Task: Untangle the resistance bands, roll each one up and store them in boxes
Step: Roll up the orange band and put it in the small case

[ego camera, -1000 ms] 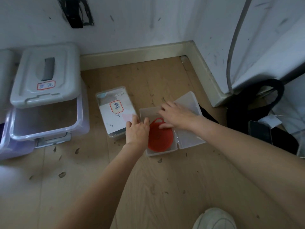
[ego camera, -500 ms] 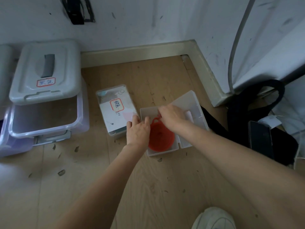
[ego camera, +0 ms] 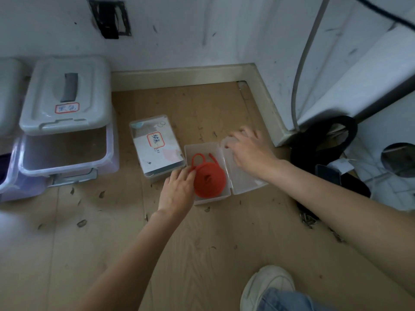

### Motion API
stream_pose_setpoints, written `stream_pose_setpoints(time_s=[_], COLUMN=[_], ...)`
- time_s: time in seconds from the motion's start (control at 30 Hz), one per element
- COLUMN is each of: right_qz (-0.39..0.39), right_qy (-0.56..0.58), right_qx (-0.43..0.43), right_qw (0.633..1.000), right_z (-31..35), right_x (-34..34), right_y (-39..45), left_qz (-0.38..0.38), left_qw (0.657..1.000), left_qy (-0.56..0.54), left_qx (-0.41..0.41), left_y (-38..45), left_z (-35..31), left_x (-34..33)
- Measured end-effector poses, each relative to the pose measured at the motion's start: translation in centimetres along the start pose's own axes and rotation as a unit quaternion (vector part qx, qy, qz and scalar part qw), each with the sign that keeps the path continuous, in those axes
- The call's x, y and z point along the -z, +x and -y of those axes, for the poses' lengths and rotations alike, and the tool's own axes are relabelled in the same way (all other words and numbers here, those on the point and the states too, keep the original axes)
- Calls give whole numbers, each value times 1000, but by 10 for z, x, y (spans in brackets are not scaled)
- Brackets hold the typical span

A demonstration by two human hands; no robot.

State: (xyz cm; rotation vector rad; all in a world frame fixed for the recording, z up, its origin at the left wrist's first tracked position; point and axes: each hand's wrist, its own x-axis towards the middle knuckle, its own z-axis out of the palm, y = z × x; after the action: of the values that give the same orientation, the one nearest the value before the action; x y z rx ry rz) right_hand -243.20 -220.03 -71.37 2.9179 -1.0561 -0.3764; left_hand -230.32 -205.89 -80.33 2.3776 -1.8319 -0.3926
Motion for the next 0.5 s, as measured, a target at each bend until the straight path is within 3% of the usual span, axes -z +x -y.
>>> stream_pose_setpoints(time_s=[0.17, 0.23, 0.3, 0.4, 0.5], right_qz=[91, 66, 3, -16, -29], right_qy=[96, 145, 196, 254, 181], right_qx=[-113, -103, -83, -27, 6], right_qw=[985, 982, 977, 967, 983], right_z=[-6, 1, 17, 51, 77], right_x=[1, 1, 0, -8, -21], right_y=[-37, -45, -47, -45, -36], left_qz=[120, 150, 128, 60, 23], left_qw=[992, 985, 983, 976, 961], left_qy=[-44, -85, -131, -200, -254], left_qx=[-20, 5, 30, 62, 112], left_y=[-30, -36, -39, -46, -56], left_z=[-11, -16, -20, -24, -21], left_x=[-4, -4, -2, -3, -3])
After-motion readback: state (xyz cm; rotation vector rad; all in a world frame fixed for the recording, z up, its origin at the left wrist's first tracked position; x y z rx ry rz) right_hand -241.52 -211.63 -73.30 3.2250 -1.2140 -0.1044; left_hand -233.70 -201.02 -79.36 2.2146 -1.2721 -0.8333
